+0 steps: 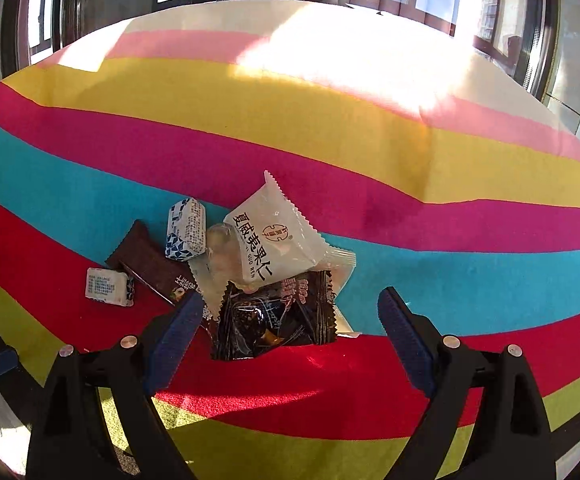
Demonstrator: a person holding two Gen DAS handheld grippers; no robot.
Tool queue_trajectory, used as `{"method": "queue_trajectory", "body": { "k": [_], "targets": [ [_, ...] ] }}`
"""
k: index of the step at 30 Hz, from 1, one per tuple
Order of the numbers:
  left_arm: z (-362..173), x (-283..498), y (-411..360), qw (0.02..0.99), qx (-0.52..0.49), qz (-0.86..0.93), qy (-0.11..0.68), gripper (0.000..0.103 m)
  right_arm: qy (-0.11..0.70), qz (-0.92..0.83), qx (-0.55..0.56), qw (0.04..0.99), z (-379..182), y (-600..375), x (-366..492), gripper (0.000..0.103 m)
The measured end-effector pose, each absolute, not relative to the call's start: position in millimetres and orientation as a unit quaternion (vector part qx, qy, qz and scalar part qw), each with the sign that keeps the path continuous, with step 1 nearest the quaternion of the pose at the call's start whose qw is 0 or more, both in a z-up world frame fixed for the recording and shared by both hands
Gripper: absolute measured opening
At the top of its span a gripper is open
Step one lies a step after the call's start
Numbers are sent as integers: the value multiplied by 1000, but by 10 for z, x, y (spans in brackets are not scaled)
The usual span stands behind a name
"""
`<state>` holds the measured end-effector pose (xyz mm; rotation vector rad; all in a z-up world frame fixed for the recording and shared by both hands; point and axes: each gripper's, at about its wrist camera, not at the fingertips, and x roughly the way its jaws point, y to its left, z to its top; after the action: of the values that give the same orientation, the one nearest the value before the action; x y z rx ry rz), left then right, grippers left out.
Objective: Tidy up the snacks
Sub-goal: 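Grasp the dark-wrapped snack packet with the right tool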
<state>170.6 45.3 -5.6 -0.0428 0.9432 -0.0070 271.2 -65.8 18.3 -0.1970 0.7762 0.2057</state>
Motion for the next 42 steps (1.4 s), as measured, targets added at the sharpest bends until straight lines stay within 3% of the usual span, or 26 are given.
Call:
{"method": "queue_trajectory", "body": {
  "k": [1,2,4,5,6,7,13,15,16,17,19,23,26,31,33,35,36,38,42],
  "targets": [
    [-58,1709,446,891,-21,-4,454,101,379,99,-106,914,174,-629,2707,82],
    [-59,1712,439,891,-21,-4,454,101,376,104,-112,914,181,-629,2660,58],
    [-58,1716,425,891,-25,-6,453,101,361,103,-117,919,231,-653,2526,50],
    [-58,1717,420,892,-26,-7,452,101,358,106,-109,921,263,-691,2438,25],
    [-60,1725,409,892,-27,-8,452,101,357,113,-94,923,292,-744,2347,7],
    [-61,1729,397,892,-28,-8,451,101,359,122,-76,922,315,-807,2263,5],
    [-59,1749,350,893,-35,-11,449,101,387,157,-27,908,256,-1047,2012,5],
    [-68,1739,352,893,-40,-13,447,101,394,162,-38,904,216,-995,2063,13],
    [-69,1733,355,894,-42,-14,446,101,391,156,-42,906,236,-1010,2110,27],
    [-83,1730,387,894,-45,-16,445,101,387,151,-40,909,279,-1040,2160,54],
    [-89,1716,397,894,-47,-17,444,101,366,145,-18,919,386,-1154,2250,80],
    [-101,1757,417,894,-46,-16,445,101,359,107,1,927,426,-1361,2312,77],
    [-97,1654,498,894,-40,-13,447,101,381,100,21,919,309,-1518,2475,69],
    [-100,1666,470,894,-39,-12,447,101,411,116,12,904,136,-1495,2760,69],
    [-103,1666,466,894,-39,-12,447,101,418,122,0,900,73,-1431,2878,63],
    [-101,1665,473,894,-39,-12,447,101,430,136,13,893,28,-1435,2978,41],
    [-102,1665,473,894,-39,-12,447,101,436,145,25,888,3,-1451,3014,36],
    [-103,1665,468,893,-38,-12,447,101,434,143,23,889,10,-1467,2961,30],
    [-135,1688,434,893,-37,-12,448,101,409,144,37,900,99,-1585,2529,28]
  ]
}}
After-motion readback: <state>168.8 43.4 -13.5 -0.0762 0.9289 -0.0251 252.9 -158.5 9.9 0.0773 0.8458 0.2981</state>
